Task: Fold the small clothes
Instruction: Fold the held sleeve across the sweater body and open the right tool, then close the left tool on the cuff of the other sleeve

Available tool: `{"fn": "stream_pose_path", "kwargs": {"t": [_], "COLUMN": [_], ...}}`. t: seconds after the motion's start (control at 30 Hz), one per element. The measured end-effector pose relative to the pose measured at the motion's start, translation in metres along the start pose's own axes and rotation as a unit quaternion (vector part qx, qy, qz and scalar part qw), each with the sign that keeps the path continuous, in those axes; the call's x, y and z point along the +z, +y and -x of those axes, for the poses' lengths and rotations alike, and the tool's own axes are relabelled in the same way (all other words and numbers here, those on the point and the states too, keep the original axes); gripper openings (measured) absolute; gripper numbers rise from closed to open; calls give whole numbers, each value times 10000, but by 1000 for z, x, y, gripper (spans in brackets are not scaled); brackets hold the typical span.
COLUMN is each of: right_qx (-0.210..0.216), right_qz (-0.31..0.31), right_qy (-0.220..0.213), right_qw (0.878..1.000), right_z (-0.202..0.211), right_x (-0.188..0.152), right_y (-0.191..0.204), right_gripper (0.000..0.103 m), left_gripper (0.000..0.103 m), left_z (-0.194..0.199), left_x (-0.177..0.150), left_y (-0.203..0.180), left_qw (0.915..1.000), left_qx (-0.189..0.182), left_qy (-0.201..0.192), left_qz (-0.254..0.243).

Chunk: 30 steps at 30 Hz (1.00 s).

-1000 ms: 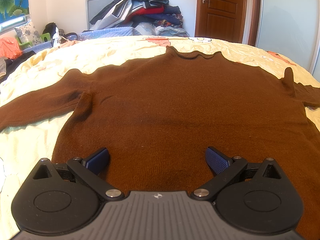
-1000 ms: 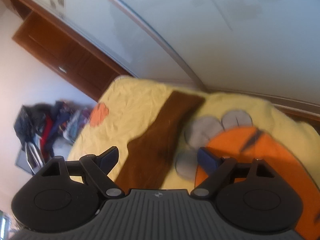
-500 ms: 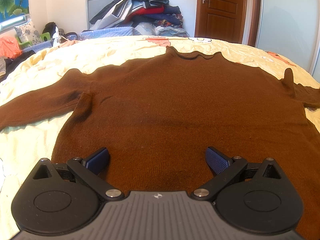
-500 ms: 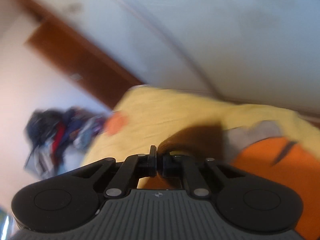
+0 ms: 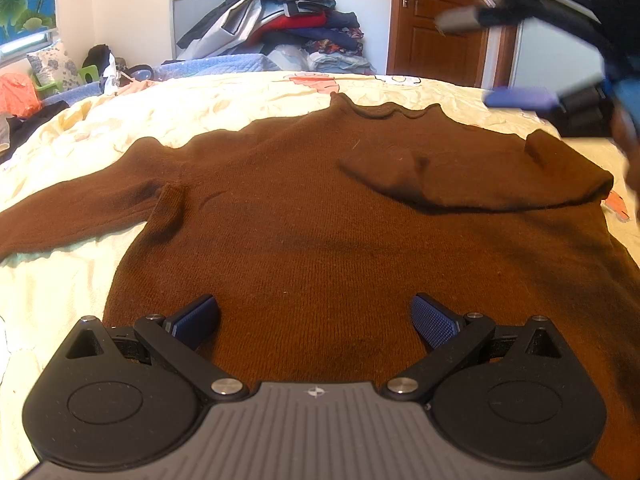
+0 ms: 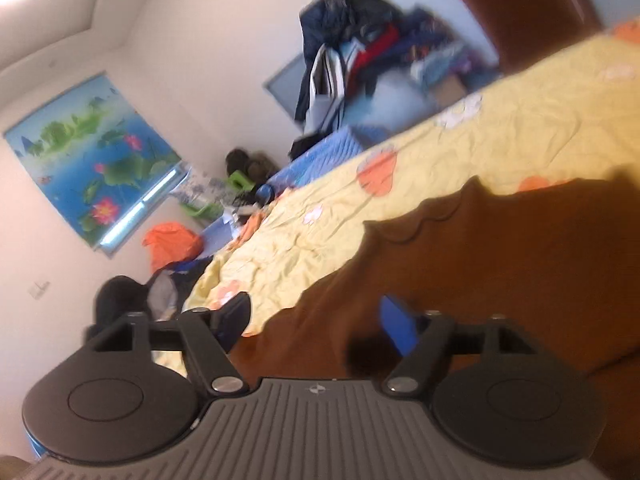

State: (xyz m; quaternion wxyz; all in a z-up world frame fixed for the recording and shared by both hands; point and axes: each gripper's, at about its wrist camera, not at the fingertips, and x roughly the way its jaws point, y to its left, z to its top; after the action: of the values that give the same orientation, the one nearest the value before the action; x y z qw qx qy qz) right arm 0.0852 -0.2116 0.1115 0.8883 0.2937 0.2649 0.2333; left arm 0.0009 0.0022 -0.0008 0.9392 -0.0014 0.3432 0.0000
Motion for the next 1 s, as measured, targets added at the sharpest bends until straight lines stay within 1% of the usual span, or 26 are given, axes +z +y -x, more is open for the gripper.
{"fn": "stream_pose_path", "kwargs": {"t": [0.07, 0.1, 0.13, 0.17, 0.2, 0.23, 0.27, 0.3, 0.33, 0.37, 0.4, 0.43, 0.47, 0.5, 0.53, 0.57, 0.6, 0.63, 0.67, 0.73, 0.77, 0.83, 0.87, 0.93, 1.0], "right_qx": [-237, -432, -627, -810, -964, -1111, -1206, -1196, -1091, -1062, -1024, -990, -964, -928, -894, -855, -818, -779, -745, -703, -695, -665, -651, -634, -628], "right_qz": [34, 115, 179, 239, 278, 288, 240, 120, 20, -57, -102, -104, -95, -93, -82, -83, -103, -138, -169, -196, -195, -190, -191, -189, -182], "right_qy": [-41, -67, -97, -126, -119, -116, -108, -128, -251, -274, -279, -283, -281, -280, -272, -268, -277, -283, -286, -297, -295, -289, -287, -284, -280], "right_qw": [9997, 9990, 9978, 9963, 9949, 9933, 9924, 9927, 9937, 9939, 9943, 9946, 9949, 9953, 9956, 9959, 9962, 9965, 9967, 9969, 9970, 9972, 9973, 9974, 9975], "right_z": [18, 24, 29, 38, 36, 36, 33, 30, 31, 32, 29, 26, 24, 24, 24, 23, 25, 25, 23, 23, 23, 23, 24, 24, 24], "right_x": [-15, -24, -35, -43, -48, -54, -61, -67, -68, -66, -66, -65, -66, -66, -67, -67, -68, -68, -68, -68, -68, -68, -69, -69, -70], "right_y": [-9, -16, -27, -33, -45, -54, -63, -73, -74, -76, -78, -78, -79, -79, -80, -81, -81, -83, -86, -87, -87, -88, -88, -89, -89], "right_gripper": [72, 72, 72, 72, 72, 72, 72, 71, 73, 80, 82, 82, 84, 85, 86, 87, 87, 88, 88, 89, 89, 90, 91, 91, 92], "left_gripper": [103, 103, 103, 103, 103, 103, 103, 103, 103, 103, 103, 103, 103, 103, 100, 91, 80, 57, 44, 15, 13, 11, 11, 11, 11], "left_z": [2, 3, 3, 2, 0, -5, -13, -19, -26, -33, -42, -52, -63, -71, -79, -85, -92, -99, -98, -95, -91, -78, -70, -53, -48], "left_x": [1, 4, 11, 21, 30, 43, 56, 66, 80, 91, 102, 109, 113, 113, 112, 111, 111, 109, 111, 117, 121, 132, 138, 145, 150], "left_y": [3, 7, 14, 23, 32, 42, 47, 48, 42, 31, 15, 0, -17, -28, -39, -47, -52, -52, -48, -44, -40, -29, -23, -5, 14], "left_qw": [9999, 9996, 9983, 9941, 9861, 9706, 9559, 9506, 9558, 9677, 9819, 9895, 9939, 9957, 9970, 9980, 9982, 9978, 9983, 9985, 9987, 9991, 9986, 9958, 9919], "left_qx": [-145, -257, -454, -770, -1190, -1713, -2046, -2107, -1907, -1588, -1184, -953, -804, -712, -583, -395, -190, -65, -109, -7, 63, 225, 328, 513, 802], "left_qy": [21, 65, 188, 290, 324, 343, 337, 309, 224, 128, 92, 176, 320, 420, 470, 497, 561, 662, 566, 542, 483, 136, -102, -572, -766], "left_qz": [-9, 56, 322, 702, 1113, 1658, 2080, 2259, 2226, 1956, 1478, 1075, 682, 427, 208, 47, -62, -75, 41, 122, 177, 337, 399, 496, 619]}}
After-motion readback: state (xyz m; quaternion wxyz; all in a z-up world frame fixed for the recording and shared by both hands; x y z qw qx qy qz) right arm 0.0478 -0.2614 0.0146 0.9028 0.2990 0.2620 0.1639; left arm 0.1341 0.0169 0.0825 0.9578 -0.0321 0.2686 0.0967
